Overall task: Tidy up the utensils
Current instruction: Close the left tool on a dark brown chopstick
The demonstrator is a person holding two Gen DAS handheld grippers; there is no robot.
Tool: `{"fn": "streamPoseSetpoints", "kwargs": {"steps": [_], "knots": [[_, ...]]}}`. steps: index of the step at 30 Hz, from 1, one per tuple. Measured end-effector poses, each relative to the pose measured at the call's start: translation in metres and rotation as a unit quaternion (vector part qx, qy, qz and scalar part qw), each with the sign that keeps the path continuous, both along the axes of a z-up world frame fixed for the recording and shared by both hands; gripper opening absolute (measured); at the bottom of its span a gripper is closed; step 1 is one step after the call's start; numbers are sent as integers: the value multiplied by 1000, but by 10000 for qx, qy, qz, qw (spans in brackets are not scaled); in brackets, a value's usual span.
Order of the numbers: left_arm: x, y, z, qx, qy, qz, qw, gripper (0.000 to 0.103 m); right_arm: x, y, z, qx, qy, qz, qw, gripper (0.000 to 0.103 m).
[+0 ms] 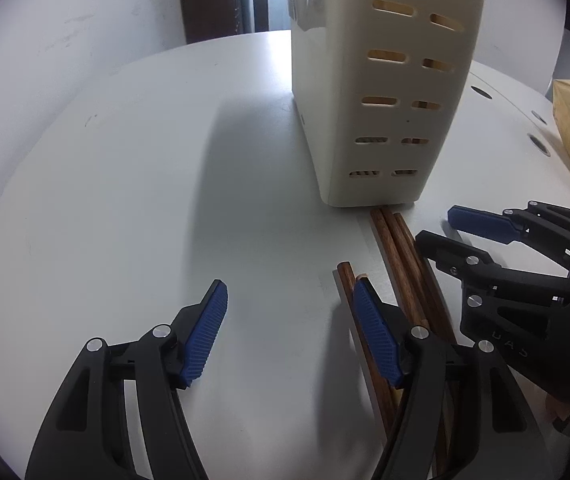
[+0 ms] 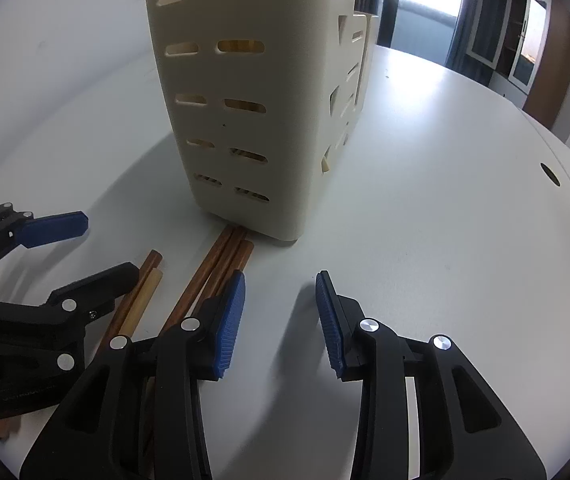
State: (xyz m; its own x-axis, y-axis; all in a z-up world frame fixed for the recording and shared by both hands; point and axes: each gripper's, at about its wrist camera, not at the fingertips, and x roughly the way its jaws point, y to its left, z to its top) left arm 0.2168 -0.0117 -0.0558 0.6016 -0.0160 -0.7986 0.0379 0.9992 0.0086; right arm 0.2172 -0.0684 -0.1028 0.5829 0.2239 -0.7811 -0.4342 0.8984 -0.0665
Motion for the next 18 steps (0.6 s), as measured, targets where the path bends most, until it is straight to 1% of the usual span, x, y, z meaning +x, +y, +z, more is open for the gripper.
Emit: {"fn": "streamPoseSetpoints", "kwargs": {"steps": [1,2,4,6,8,11,13,14,15,17,18], "knots": [[0,1,1,-60,24,1,10000,66,0,-3,0,11,4,0,10000,36],[0,3,1,-154,71,24,9999,66,-2,-3,1,40,16,22,10000,32],[1,14,1,-586,230,60,9980,60,2,-5,1,54,21,65,10000,27],[6,21,-2,-623,255,102,9977,56,0,-5,1,58,21,47,10000,27],[6,20,-3,-604,237,140,9978,56,4,-10,3,109,45,11,9999,27],[7,26,-2,-1074,239,62,9939,57,8,-13,5,101,43,17,9999,27],[7,26,-2,-1182,240,19,9927,65,13,-14,6,112,50,16,9999,27],[8,23,-4,-1132,236,0,9933,66,14,-14,7,110,50,17,9999,27],[8,20,-4,-989,213,1,9949,66,15,-15,7,110,50,15,9999,27],[10,12,-7,-626,167,-16,9979,66,19,-16,8,100,45,19,9999,27],[11,7,-8,-419,145,-25,9990,67,35,-22,10,94,44,19,9999,27]]}}
